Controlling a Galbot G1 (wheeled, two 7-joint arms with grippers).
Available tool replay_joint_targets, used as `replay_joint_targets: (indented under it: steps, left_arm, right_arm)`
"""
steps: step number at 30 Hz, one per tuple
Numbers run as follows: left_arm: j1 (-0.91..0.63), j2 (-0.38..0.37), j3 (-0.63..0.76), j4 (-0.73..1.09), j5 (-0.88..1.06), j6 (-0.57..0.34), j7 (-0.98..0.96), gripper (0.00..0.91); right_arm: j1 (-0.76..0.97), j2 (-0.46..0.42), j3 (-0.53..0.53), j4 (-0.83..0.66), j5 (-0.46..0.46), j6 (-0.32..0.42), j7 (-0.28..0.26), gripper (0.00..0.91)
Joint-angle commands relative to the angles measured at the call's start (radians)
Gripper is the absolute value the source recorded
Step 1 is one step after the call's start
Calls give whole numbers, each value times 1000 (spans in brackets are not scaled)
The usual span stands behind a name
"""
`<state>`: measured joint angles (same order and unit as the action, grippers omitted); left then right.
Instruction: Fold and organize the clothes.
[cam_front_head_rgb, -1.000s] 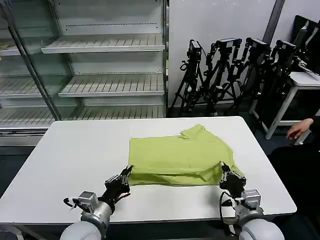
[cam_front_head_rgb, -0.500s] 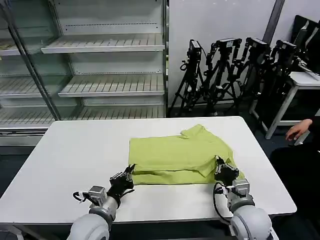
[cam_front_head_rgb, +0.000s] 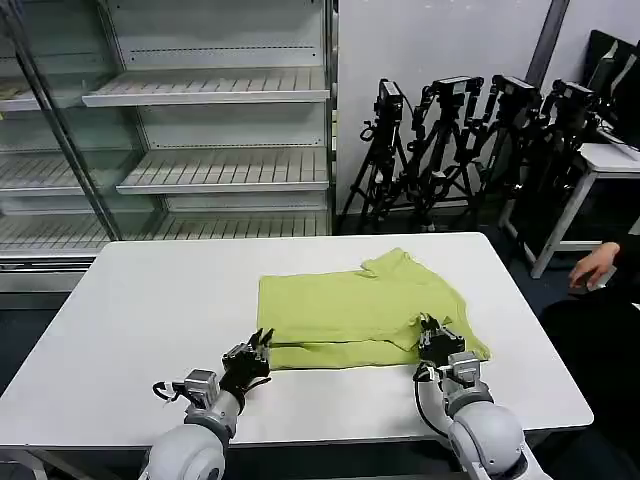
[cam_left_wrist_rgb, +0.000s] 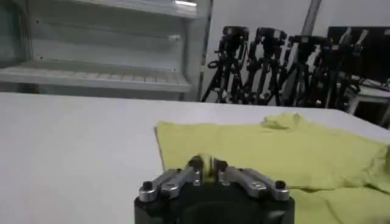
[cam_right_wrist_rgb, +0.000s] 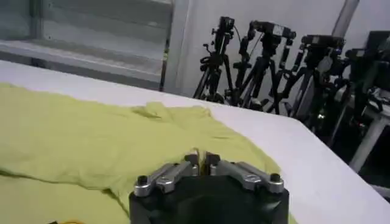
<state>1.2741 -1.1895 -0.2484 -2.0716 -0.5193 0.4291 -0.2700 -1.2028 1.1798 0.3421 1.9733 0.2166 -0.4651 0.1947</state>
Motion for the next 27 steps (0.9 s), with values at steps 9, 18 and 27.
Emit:
replay_joint_targets:
  steps: [9,18,27]
  left_arm:
    - [130,-24,-29,-69,7,-7,0,907]
    - [125,-28,-10,-30,12,3,-5,907]
    - [86,-33,10,14,13,9,-3,131]
  right_arm:
    - [-97,8,94,89,9,51,-5,907]
    - [-185,-14,235,81,69,-39,6,907]
    - [-204,-21,284,44,134,-88,16,907]
